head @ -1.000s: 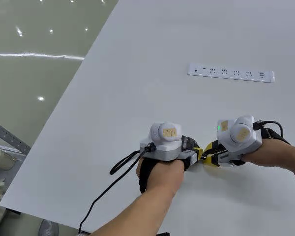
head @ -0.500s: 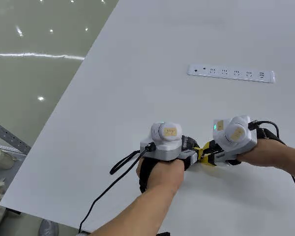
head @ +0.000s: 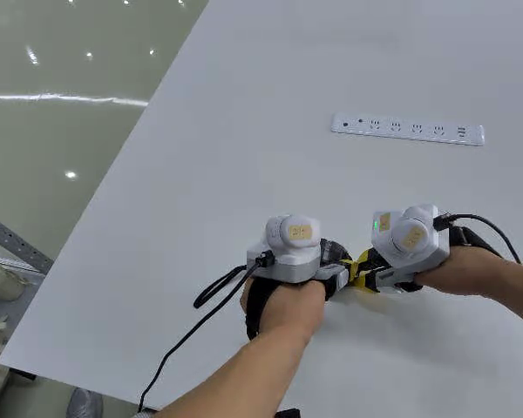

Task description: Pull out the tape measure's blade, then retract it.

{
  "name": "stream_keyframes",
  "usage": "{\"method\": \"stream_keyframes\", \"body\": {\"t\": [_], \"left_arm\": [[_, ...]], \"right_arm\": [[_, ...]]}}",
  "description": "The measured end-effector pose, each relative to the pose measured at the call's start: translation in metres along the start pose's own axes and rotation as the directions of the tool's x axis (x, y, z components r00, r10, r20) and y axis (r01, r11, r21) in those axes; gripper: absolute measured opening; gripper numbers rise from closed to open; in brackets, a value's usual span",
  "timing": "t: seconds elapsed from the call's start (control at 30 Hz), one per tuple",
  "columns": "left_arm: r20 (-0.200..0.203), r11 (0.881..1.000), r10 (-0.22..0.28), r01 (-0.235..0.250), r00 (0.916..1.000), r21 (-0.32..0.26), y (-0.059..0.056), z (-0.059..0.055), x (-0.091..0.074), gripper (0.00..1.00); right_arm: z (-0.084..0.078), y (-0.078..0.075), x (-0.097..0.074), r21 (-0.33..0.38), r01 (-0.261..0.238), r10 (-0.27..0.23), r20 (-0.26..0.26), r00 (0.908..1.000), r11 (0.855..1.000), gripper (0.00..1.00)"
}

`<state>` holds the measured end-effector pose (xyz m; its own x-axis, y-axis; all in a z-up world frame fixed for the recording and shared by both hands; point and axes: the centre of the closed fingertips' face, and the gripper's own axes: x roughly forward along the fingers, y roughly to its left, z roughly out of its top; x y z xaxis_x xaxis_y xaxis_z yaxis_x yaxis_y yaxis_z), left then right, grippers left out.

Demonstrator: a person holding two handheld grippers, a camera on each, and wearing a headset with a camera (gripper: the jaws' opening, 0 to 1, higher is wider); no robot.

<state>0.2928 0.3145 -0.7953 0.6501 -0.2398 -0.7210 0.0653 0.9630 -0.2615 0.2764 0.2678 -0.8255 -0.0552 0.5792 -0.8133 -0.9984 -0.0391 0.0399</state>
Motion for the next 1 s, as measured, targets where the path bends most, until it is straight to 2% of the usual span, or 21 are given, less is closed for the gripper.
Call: {"method": "stream_keyframes", "body": {"t": [0.6, 0.8, 1.0], "left_arm": [[0.000, 1.000, -0.008, 0.008, 1.0000, 0.002, -0.0002, -0.0001, 0.0017, 0.60], [0.002, 1.000, -0.024, 0.024, 0.9997, 0.011, -0.0005, 0.0014, 0.0000, 0.59], [0.009, 0.998, -0.029, 0.028, 0.9995, 0.051, -0.0012, 0.0066, -0.0035, 0.65]], "right_arm": [[-0.0008, 0.0007, 0.0003, -0.022, 0.022, -0.022, 0.001, 0.9998, 1.000, 0.13], [-0.0016, 0.0011, -0.0007, -0.008, 0.028, -0.028, -0.001, 0.9996, 1.000, 0.16], [-0.0063, -0.0013, -0.0061, 0.037, 0.051, -0.051, -0.006, 0.9987, 0.998, 0.23]]}}
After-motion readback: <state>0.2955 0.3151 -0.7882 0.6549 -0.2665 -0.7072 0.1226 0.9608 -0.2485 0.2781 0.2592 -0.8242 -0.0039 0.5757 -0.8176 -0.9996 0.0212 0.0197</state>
